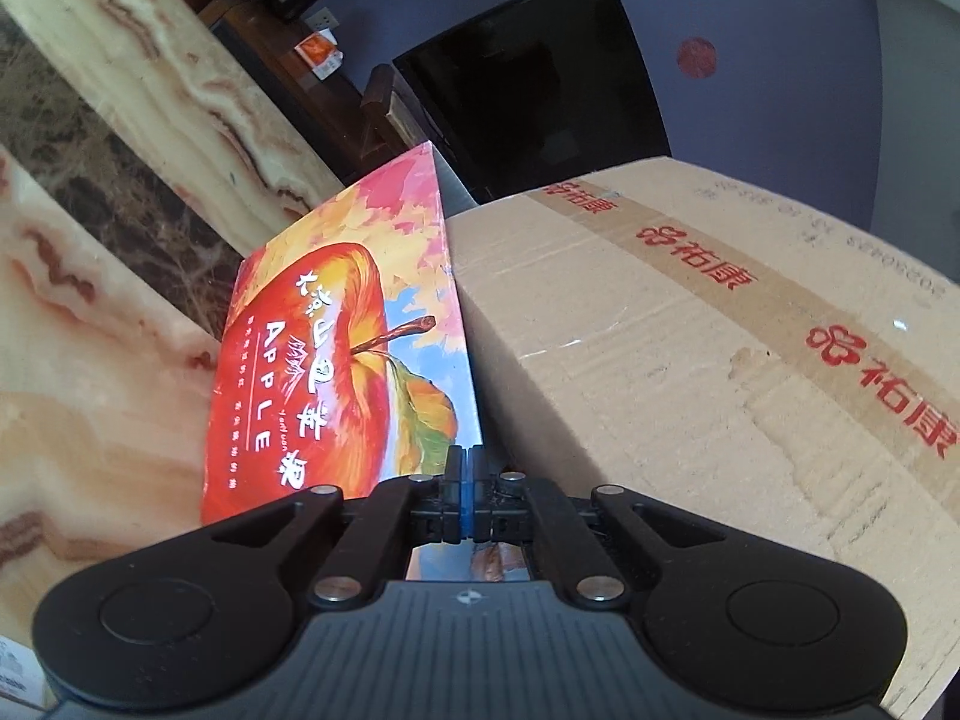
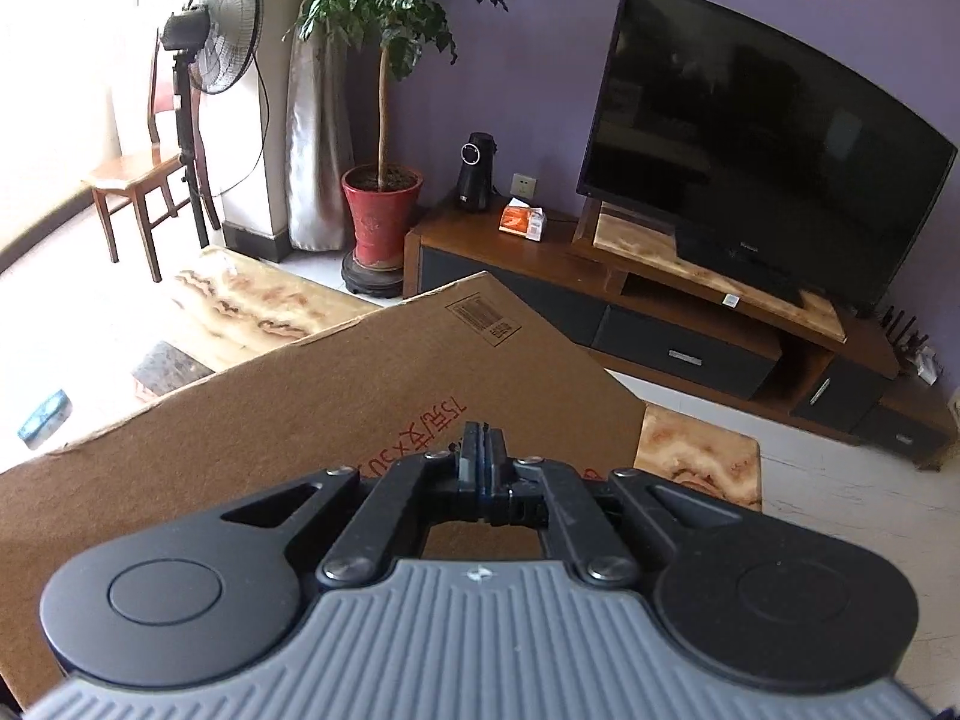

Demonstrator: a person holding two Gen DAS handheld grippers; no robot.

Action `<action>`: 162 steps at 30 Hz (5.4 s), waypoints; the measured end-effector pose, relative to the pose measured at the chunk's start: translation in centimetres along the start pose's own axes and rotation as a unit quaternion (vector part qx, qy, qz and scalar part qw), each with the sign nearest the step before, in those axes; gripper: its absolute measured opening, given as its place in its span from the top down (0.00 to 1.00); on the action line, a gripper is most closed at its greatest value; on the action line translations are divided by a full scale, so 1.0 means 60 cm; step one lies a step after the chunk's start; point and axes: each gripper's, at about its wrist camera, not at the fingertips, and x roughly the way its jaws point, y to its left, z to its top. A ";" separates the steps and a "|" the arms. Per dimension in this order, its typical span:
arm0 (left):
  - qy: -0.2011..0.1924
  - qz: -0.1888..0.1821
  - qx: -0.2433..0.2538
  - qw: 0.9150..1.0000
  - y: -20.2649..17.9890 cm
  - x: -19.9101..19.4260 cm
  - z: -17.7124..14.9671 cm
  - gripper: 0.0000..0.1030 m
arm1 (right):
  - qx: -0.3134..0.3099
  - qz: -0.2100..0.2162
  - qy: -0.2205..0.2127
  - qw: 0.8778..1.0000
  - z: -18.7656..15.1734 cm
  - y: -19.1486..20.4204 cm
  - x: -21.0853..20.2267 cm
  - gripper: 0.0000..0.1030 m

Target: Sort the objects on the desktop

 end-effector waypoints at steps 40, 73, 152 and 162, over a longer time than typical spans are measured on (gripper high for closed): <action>-0.180 0.062 0.182 0.965 -0.159 -0.058 0.148 1.00 | 0.161 0.127 -0.202 0.958 -0.092 -0.128 0.022 0.96; -0.090 0.098 0.162 0.978 -0.121 0.016 0.057 1.00 | 0.287 0.086 -0.076 0.951 -0.209 -0.180 0.036 0.97; -0.279 0.076 0.269 0.919 -0.238 -0.013 0.210 1.00 | 0.258 0.126 -0.338 0.896 -0.096 -0.175 0.081 0.96; -0.308 0.066 0.272 0.909 -0.246 -0.026 0.245 1.00 | 0.240 0.120 -0.379 0.886 -0.052 -0.159 0.095 0.96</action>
